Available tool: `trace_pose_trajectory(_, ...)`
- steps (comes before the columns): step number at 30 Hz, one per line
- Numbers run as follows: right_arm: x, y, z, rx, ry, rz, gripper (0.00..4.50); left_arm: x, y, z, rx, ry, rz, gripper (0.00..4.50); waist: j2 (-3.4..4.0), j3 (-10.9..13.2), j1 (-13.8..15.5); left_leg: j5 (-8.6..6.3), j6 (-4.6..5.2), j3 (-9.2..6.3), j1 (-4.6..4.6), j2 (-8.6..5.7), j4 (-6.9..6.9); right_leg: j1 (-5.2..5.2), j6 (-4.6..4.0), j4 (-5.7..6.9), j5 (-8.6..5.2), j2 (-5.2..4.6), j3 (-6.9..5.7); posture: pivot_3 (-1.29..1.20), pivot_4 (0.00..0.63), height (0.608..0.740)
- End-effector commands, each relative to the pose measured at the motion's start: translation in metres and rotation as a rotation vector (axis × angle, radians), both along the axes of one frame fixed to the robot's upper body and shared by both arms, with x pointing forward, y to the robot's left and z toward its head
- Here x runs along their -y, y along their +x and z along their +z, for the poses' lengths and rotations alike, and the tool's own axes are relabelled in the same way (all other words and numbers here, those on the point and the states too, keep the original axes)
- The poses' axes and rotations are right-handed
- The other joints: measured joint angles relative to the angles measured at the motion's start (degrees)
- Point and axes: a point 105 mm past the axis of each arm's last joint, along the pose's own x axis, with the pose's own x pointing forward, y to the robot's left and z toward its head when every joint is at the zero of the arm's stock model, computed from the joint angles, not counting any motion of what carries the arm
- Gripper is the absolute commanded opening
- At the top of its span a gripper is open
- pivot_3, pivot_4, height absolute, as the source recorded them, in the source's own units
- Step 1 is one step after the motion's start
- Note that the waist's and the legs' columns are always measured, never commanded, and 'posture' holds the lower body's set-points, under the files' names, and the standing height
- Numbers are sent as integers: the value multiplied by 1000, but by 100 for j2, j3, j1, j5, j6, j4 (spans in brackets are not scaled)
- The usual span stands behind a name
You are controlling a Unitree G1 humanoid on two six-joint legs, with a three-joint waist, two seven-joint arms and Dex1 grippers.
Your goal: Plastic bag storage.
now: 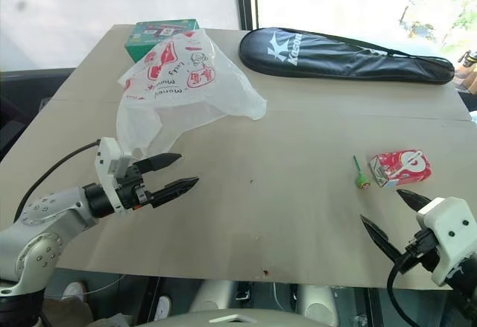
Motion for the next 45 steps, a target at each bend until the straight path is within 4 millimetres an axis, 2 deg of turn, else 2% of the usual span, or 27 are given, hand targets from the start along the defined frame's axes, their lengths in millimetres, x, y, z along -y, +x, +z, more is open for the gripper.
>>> trace_pose_trajectory(1,-19,0,15,84,49,101,4410,4,11,19,71,-52,73,4500,0,0,0,0,0,0,0,0,0,0,0,0,0,0,0,0,150,740)
trace_pose_trajectory(3,-40,-7,28,148,124,232,4410,-3,33,36,99,-137,227,4500,-4,2,56,0,2,-4,0,0,3,4,1,1,0,0,-2,0,150,740)
trace_pose_trajectory(6,-48,-7,31,172,147,284,4410,-15,54,58,232,-88,388,4500,-20,-7,87,-6,14,-16,5,2,13,17,25,7,14,8,-11,0,150,740)
trace_pose_trajectory(7,-50,-5,32,175,150,295,4410,-17,57,64,269,-58,419,4500,-24,-10,78,-4,12,-14,9,1,13,20,25,7,14,12,-8,0,150,740)
trace_pose_trajectory(9,-53,-3,34,197,128,329,4410,-23,66,74,411,122,510,4500,-31,-14,41,3,0,-1,10,1,13,19,24,7,15,31,4,0,150,740)
trace_pose_trajectory(11,-57,-2,37,213,127,355,4410,-36,73,76,519,377,588,4500,-34,-15,32,5,-4,5,11,-2,12,18,9,7,24,41,11,0,150,740)
trace_pose_trajectory(14,-57,-1,39,225,117,370,4410,-48,77,76,675,721,609,4500,-33,-15,41,5,-5,5,11,-2,8,13,2,7,27,46,9,0,150,740)
trace_pose_trajectory(17,-55,-1,35,221,118,372,4410,-56,90,78,756,899,601,4500,-33,-15,80,4,-4,5,7,0,1,6,0,6,27,41,10,0,150,740)
trace_pose_trajectory(20,-51,-2,24,201,126,357,4410,-52,120,67,753,1017,540,4500,-42,-20,205,1,2,-1,2,-1,5,5,9,4,21,40,-1,0,150,740)
trace_pose_trajectory(21,-50,-1,20,200,125,349,4500,-52,129,65,743,1031,542,4110,-42,-19,207,-1,5,-3,0,-1,6,5,16,4,16,41,-7,0,150,740)
trace_pose_trajectory(22,-50,0,19,200,123,345,4500,-53,134,65,739,1036,547,3942,-40,-20,204,-6,14,1,0,-1,7,4,17,4,14,41,-3,0,150,740)
trace_pose_trajectory(24,-49,4,16,212,109,311,4500,-55,143,75,687,919,598,3233,-43,-19,179,-6,16,8,1,-1,8,4,20,5,16,41,5,0,150,740)
trace_pose_trajectory(26,-47,10,12,223,74,246,4500,-53,145,83,627,774,618,2220,-46,-18,127,2,2,10,-5,-1,10,0,13,6,22,41,7,0,150,740)
trace_pose_trajectory(30,-33,24,-7,165,-40,80,4500,-41,135,89,457,452,580,315,-48,-18,66,4,-1,13,-5,2,13,-2,3,15,27,42,13,0,150,740)
trace_pose_trajectory(31,-26,31,-14,139,-75,11,4500,-32,128,95,407,337,544,43,-52,-17,56,4,-1,12,-5,2,14,-2,3,15,27,42,11,0,150,740)
trace_pose_trajectory(34,-7,52,-34,37,-109,-153,4500,-8,107,109,345,194,444,43,-59,-14,20,5,-2,8,-8,2,27,0,10,19,24,40,8,0,150,740)
trace_pose_trajectory(37,-3,72,-44,-25,-93,-215,4500,10,95,115,320,156,388,43,-58,-14,-1,5,-2,7,-5,0,50,6,19,35,19,37,10,0,150,740)
trace_pose_trajectory(44,4,103,-67,-165,-80,-319,4500,18,92,121,292,146,444,43,-60,-15,-10,8,-7,2,7,0,73,3,23,94,13,42,14,0,150,740)
trace_pose_trajectory(45,5,106,-67,-161,-81,-331,3982,19,92,122,292,145,448,0,-61,-15,-9,8,-7,2,8,0,77,5,24,94,14,44,15,0,150,740)
